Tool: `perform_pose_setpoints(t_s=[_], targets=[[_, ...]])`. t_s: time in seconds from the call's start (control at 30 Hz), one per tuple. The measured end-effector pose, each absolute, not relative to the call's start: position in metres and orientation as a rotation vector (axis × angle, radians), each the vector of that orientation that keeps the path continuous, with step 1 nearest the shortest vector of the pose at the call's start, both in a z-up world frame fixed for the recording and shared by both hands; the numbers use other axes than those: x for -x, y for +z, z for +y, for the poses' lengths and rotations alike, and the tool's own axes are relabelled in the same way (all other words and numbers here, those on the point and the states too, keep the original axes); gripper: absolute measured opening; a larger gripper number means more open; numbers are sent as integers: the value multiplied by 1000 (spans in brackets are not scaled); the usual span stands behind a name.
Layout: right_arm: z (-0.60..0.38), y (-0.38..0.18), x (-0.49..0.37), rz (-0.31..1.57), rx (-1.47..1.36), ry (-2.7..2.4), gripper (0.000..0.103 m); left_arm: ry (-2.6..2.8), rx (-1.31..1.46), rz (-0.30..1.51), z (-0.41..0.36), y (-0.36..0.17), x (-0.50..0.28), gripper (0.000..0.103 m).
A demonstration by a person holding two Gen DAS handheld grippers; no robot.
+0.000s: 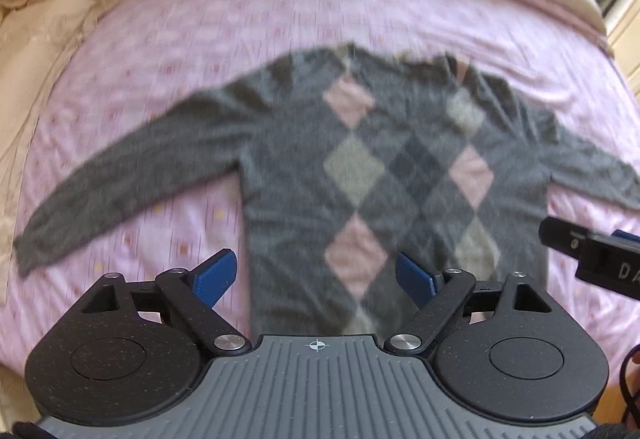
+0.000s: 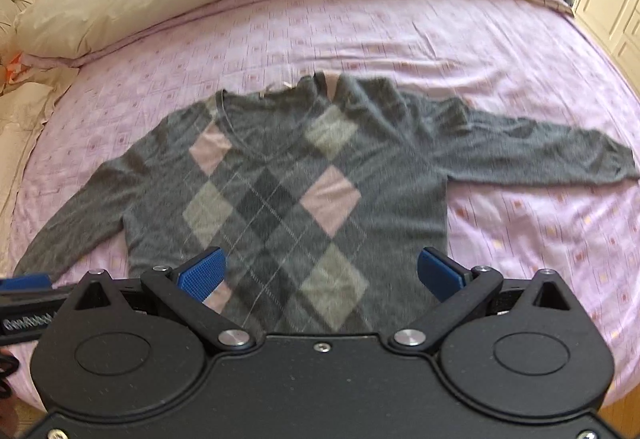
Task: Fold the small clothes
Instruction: 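Reach to the sweater sleeve cuff and close the right gripper on it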
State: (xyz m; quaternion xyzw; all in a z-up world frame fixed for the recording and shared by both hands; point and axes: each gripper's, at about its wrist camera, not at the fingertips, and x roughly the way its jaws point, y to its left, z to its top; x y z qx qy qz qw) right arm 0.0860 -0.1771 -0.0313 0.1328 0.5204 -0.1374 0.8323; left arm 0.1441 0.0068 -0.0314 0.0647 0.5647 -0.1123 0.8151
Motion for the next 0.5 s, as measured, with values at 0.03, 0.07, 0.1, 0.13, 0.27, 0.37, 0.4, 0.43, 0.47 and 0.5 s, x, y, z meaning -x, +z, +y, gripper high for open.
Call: perform_pose_setpoints(t_s=[0.03,0.07,0.1,0.13,0.27,0.37,0.4,0.43,0.47,0.5], targets=[[-178,-33,-89,1098,-267,-296,102,-248,-139,1182,6,-31,-148,86],[-179,-35,-92,1092,-251,-299,102,-260,-141,1162,6,-30,-152,87],[-181,-36,-94,1082,-232,-306,102,-271,-146,1146,5,-29,-157,87],[-182,-37,-95,1068,-215,-319,102,-278,-153,1131,4,-28,-162,87],[-196,-40,-93,999,-219,-315,102,-297,-200,1064,-3,-29,-173,87],[-214,-44,-93,1000,-250,-342,102,-313,-209,1071,-7,-33,-179,87],[-221,-46,-92,1003,-265,-352,102,-323,-198,1080,-8,-34,-180,87],[-228,-48,-90,1006,-282,-367,102,-333,-182,1092,-9,-36,-181,87],[-237,-51,-89,1011,-299,-385,102,-337,-167,1109,-9,-40,-181,87],[-246,-54,-87,1017,-310,-401,102,-334,-156,1128,-11,-42,-181,87]])
